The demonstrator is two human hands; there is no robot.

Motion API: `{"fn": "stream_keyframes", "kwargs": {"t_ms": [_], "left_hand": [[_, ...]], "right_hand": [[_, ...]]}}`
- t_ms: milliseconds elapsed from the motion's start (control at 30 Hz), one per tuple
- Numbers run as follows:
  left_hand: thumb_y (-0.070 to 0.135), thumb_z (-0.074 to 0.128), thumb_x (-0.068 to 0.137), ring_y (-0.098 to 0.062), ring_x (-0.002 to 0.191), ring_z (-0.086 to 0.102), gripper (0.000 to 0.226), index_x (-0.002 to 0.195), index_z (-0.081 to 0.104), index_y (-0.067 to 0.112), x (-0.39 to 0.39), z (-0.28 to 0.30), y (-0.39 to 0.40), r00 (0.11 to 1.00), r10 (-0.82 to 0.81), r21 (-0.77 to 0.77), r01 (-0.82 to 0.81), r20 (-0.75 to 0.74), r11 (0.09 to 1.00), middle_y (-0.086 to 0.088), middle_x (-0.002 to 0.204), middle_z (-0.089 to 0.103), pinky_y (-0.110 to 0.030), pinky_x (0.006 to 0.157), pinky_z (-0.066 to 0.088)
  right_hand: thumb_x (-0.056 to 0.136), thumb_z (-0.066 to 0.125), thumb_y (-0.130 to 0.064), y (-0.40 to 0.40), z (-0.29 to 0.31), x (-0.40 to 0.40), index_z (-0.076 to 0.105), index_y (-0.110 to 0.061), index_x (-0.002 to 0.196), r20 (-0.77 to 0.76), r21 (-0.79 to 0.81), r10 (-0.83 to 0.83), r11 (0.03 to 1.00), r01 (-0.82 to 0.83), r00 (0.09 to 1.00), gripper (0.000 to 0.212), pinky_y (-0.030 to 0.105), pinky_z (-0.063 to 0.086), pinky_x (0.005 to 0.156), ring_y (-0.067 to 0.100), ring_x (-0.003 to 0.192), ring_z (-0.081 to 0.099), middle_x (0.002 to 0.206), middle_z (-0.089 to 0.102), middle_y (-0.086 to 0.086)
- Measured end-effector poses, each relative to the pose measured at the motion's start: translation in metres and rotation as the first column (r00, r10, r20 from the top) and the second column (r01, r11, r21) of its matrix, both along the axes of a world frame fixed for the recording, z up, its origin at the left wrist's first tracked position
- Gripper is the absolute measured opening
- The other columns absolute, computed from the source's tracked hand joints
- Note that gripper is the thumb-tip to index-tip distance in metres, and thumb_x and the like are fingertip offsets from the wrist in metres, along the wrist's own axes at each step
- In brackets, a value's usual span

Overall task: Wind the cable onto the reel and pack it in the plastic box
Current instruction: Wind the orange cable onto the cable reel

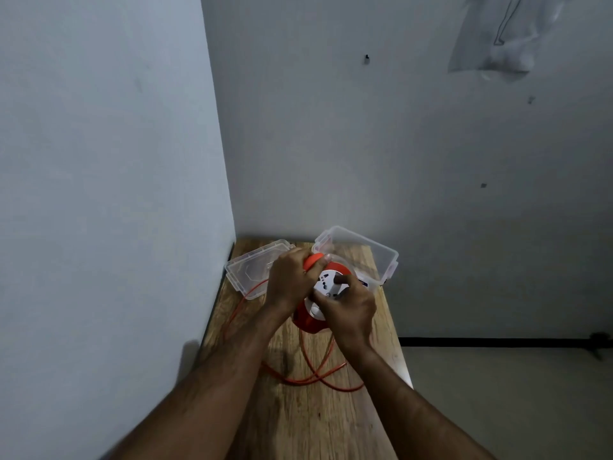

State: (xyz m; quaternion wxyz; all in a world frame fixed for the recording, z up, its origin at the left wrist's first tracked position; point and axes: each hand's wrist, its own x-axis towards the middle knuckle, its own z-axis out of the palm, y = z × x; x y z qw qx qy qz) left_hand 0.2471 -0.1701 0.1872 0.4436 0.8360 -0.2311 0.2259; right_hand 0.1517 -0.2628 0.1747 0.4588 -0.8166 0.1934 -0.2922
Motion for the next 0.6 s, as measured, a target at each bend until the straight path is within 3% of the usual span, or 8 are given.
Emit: {"fn": "stream_keyframes", "kwargs": {"t_ms": [167, 267, 433, 500, 600], "left_hand": [[0.053, 0.06, 0.091, -0.011, 0.075, 0.066, 0.043, 0.089, 0.074, 0.013, -0.001, -0.002, 0.001, 1.0, 0.009, 0.003, -0.009, -0.019, 1.0, -0.001, 0.086, 0.074, -0.028, 0.068, 0.057], [0.053, 0.061, 0.091, -0.01, 0.073, 0.065, 0.042, 0.087, 0.074, 0.013, -0.004, -0.007, 0.002, 1.0, 0.004, 0.001, -0.004, -0.012, 1.0, -0.001, 0.083, 0.074, -0.025, 0.068, 0.054], [0.051, 0.061, 0.092, -0.015, 0.073, 0.065, 0.043, 0.085, 0.073, 0.011, -0.007, -0.022, 0.005, 0.999, -0.008, 0.042, 0.007, 0.033, 0.999, -0.003, 0.082, 0.073, -0.033, 0.068, 0.057], [0.054, 0.06, 0.093, -0.014, 0.073, 0.066, 0.045, 0.086, 0.074, 0.011, -0.009, -0.031, 0.006, 1.0, -0.009, 0.041, 0.008, 0.024, 0.999, -0.002, 0.081, 0.073, -0.035, 0.068, 0.057], [0.054, 0.06, 0.092, -0.013, 0.069, 0.062, 0.046, 0.082, 0.072, 0.011, -0.019, -0.045, 0.005, 0.999, 0.024, 0.004, -0.024, -0.022, 1.0, -0.001, 0.077, 0.07, -0.034, 0.065, 0.053]], "right_hand": [[0.069, 0.091, -0.041, 0.006, -0.003, 0.008, 0.064, -0.017, 0.103, -0.098, 0.251, -0.133, 0.956, 0.154, 0.986, 0.05, 0.017, 0.053, 0.066, 0.016, 0.093, 0.069, 0.103, 0.069, 0.0], [0.065, 0.092, -0.044, 0.01, -0.013, 0.011, 0.056, -0.023, 0.087, -0.141, 0.458, -0.175, 0.861, 0.221, 0.974, 0.047, 0.039, 0.064, 0.063, 0.017, 0.079, 0.073, 0.089, 0.068, -0.003], [0.068, 0.09, -0.044, 0.018, -0.029, 0.01, 0.064, -0.007, 0.085, -0.19, 0.614, -0.187, 0.744, 0.265, 0.964, 0.048, 0.045, 0.063, 0.058, 0.021, 0.056, 0.073, 0.075, 0.074, 0.009], [0.07, 0.089, -0.04, 0.018, -0.029, 0.011, 0.065, -0.007, 0.086, -0.211, 0.72, -0.214, 0.626, 0.3, 0.954, 0.044, 0.048, 0.064, 0.065, 0.025, 0.063, 0.075, 0.079, 0.074, 0.01], [0.08, 0.083, -0.029, 0.015, -0.022, 0.013, 0.062, -0.002, 0.105, -0.284, 0.885, -0.237, 0.308, 0.349, 0.929, 0.043, 0.047, 0.063, 0.076, 0.032, 0.081, 0.073, 0.098, 0.072, 0.015]]}}
